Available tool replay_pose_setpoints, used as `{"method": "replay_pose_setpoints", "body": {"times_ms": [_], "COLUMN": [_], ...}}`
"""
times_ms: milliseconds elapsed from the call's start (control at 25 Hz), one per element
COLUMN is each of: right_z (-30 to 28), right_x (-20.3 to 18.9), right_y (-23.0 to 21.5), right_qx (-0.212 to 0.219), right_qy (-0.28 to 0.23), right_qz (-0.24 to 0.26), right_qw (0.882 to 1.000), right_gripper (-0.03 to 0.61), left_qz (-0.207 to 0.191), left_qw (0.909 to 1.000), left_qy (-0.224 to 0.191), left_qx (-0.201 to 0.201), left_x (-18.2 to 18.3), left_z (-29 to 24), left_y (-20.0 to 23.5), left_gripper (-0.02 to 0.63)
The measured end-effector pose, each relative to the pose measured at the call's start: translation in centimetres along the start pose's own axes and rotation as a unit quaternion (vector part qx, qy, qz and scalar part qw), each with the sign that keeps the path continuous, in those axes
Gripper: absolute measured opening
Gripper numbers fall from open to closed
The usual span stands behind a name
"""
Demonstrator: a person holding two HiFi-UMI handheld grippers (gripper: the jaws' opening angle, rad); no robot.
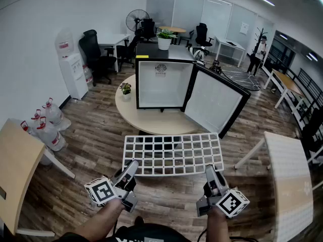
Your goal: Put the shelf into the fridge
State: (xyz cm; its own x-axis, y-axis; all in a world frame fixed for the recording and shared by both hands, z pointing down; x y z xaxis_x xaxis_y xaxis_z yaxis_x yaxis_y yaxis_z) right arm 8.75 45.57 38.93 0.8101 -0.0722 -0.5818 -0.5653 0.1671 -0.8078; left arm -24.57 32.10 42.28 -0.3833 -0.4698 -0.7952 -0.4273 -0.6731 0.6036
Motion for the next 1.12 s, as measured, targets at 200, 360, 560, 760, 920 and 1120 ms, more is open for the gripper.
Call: {"method": "replay_pose_setpoints", "body": {"times_ms": [200,360,560,760,920,1120], "right_z": [-0.4,-0.2,-0.6,-1.7,-2.5,-3.2], "right_x": [0.0,-0.2,-0.5,-1.1,-1.4,-2.5], "right_y": [-0.5,-0.7,-0.8,-0.4,0.3,0.5], "right_qx": [-0.007,-0.044,-0.051,-0.048,-0.047,-0.077], "right_qy": [-0.006,-0.012,-0.026,-0.03,-0.034,-0.043], "right_qz": [-0.005,0.001,-0.011,-0.012,-0.011,-0.003], "right_qw": [1.0,0.999,0.998,0.998,0.998,0.996], "right_gripper": [0.112,0.112,0.112,0.112,0.112,0.112], "left_qz": [0.005,0.0,0.013,0.001,0.001,0.007], "left_qw": [0.9998,0.9997,0.9999,0.9993,0.999,0.9987], "left_qy": [-0.012,-0.009,0.006,-0.011,-0.011,-0.006], "left_qx": [-0.013,-0.023,-0.004,-0.036,-0.043,-0.05], "left_x": [0.6,1.1,1.2,2.7,3.4,3.9], "left_z": [-0.8,-1.1,-1.0,-1.8,-1.9,-1.9], "left_y": [-0.2,0.4,1.8,2.2,2.9,4.7], "left_gripper": [0.087,0.089,0.089,0.089,0.089,0.091]}}
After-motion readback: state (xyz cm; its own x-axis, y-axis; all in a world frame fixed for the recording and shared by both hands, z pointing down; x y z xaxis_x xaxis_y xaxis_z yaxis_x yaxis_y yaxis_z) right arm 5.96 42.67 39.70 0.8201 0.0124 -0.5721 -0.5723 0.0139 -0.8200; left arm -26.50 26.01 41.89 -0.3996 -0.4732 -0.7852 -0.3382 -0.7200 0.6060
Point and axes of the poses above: the fingertips, and each gripper's own axes: z backward along the fingers, y to its left, x out of its top, the point moved 8 cm from there along z, backward along the fingers, and after that the axes turned 13 degrees about -z, right-handed, at the moved point
